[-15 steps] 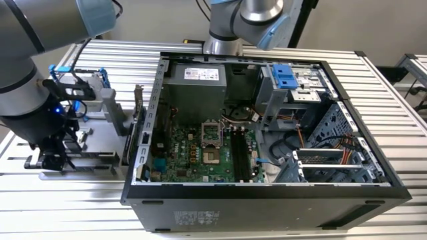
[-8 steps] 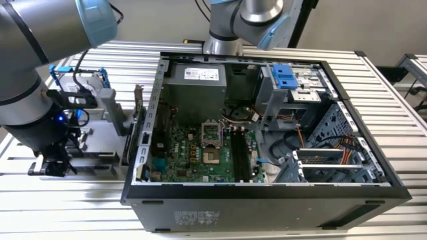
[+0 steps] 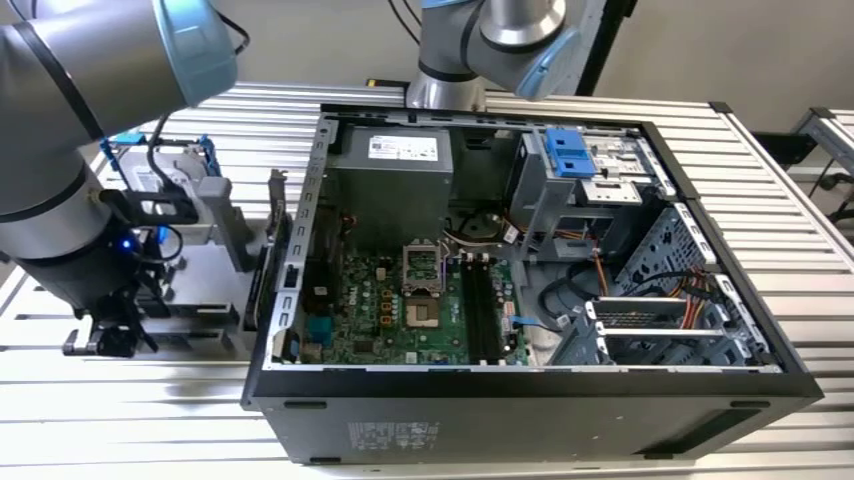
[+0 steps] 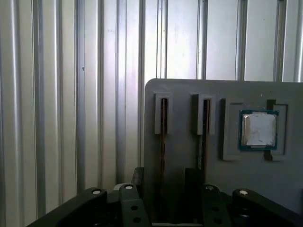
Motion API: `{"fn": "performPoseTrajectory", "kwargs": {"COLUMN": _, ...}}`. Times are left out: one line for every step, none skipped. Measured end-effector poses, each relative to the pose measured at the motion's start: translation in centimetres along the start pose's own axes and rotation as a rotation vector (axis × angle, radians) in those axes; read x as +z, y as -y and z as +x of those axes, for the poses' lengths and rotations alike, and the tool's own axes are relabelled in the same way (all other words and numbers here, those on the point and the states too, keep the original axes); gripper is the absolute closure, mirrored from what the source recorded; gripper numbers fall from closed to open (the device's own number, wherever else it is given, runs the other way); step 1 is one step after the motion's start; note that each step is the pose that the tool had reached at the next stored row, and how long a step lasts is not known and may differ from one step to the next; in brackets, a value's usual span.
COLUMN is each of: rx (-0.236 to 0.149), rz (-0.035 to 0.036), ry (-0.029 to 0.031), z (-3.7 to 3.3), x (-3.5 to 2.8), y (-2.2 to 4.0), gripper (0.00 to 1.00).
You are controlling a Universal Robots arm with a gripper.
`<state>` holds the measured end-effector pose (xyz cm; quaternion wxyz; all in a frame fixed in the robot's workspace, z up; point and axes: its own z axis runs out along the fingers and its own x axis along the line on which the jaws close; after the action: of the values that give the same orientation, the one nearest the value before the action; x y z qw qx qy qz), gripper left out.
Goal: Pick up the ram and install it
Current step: 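Pick up the ram and move it above insertion slot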
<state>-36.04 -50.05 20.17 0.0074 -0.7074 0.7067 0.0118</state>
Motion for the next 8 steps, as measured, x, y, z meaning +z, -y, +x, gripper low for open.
{"fn": "performPoseTrajectory", "kwargs": {"rx": 0.0, "rz": -0.0004, "ry": 0.0003, "z": 0.0, "x": 0.11, "y": 0.0, "gripper": 0.0}}
{"fn": "performPoseTrajectory", "kwargs": {"rx": 0.001, "rz": -0.0008, "ry": 0.0006, "z": 0.0, "x": 0.21, "y": 0.0, "gripper": 0.0}}
{"fn": "performPoseTrajectory", "kwargs": {"rx": 0.001, "rz": -0.0009, "ry": 0.0009, "z": 0.01, "x": 0.32, "y": 0.0, "gripper": 0.0}}
{"fn": "performPoseTrajectory", "kwargs": {"rx": 0.001, "rz": -0.0012, "ry": 0.0011, "z": 0.01, "x": 0.44, "y": 0.0, "gripper": 0.0}}
{"fn": "performPoseTrajectory", "kwargs": {"rx": 0.001, "rz": -0.0016, "ry": 0.0012, "z": 0.01, "x": 0.56, "y": 0.0, "gripper": 0.0}}
{"fn": "performPoseTrajectory", "kwargs": {"rx": 0.001, "rz": -0.0017, "ry": 0.0013, "z": 0.02, "x": 0.68, "y": 0.01, "gripper": 0.0}}
{"fn": "performPoseTrajectory", "kwargs": {"rx": 0.001, "rz": -0.0017, "ry": 0.0017, "z": 0.02, "x": 0.8, "y": 0.01, "gripper": 0.0}}
{"fn": "performPoseTrajectory", "kwargs": {"rx": 0.001, "rz": -0.0017, "ry": 0.0018, "z": 0.02, "x": 0.89, "y": 0.01, "gripper": 0.0}}
